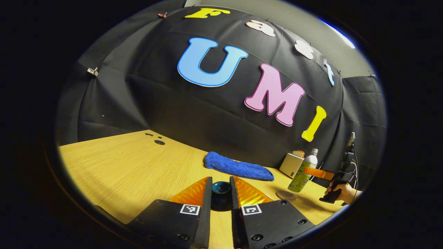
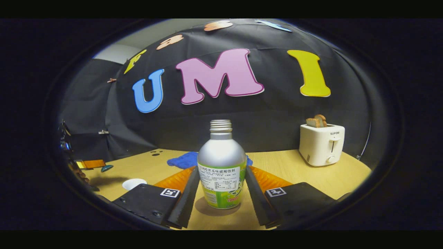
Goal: Open the teacup lid with one hand, grasp the water bottle and pour water into the teacup with the other hand; after pouring, place the water bottle on the coaster and then close the teacup lid.
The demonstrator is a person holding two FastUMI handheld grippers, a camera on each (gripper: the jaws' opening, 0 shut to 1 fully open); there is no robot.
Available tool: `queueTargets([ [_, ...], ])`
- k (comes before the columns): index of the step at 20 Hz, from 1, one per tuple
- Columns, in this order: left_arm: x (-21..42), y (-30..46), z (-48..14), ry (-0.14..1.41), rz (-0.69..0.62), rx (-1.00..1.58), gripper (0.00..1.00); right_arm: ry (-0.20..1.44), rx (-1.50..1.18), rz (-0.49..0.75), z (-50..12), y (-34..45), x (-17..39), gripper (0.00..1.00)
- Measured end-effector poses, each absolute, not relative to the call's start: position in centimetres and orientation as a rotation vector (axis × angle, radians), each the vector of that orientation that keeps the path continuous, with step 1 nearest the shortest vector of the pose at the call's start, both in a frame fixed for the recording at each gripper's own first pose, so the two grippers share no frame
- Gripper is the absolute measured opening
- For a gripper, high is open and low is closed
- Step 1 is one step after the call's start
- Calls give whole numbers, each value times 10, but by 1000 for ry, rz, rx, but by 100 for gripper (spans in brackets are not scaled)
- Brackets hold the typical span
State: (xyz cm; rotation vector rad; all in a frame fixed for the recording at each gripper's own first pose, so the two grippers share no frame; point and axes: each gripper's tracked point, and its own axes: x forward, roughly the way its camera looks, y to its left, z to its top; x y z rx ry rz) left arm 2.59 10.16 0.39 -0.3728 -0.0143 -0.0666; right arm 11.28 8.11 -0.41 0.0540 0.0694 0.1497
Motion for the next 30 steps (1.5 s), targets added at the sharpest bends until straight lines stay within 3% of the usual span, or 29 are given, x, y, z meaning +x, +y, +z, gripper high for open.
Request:
queueTargets([
  [13, 28, 104, -2, -3, -72, -370, 29, 122, 15, 193, -24, 87, 111, 72],
  [20, 28, 101, -1, -3, -78, -371, 29, 203, 23, 203, -44, 88, 105, 82],
  [24, 27, 98, -1, 1, -83, -370, 29, 236, 15, 217, -56, 87, 91, 96],
  [30, 27, 66, 4, 5, -137, -337, 29, 183, 29, 205, -45, 67, 34, 97],
])
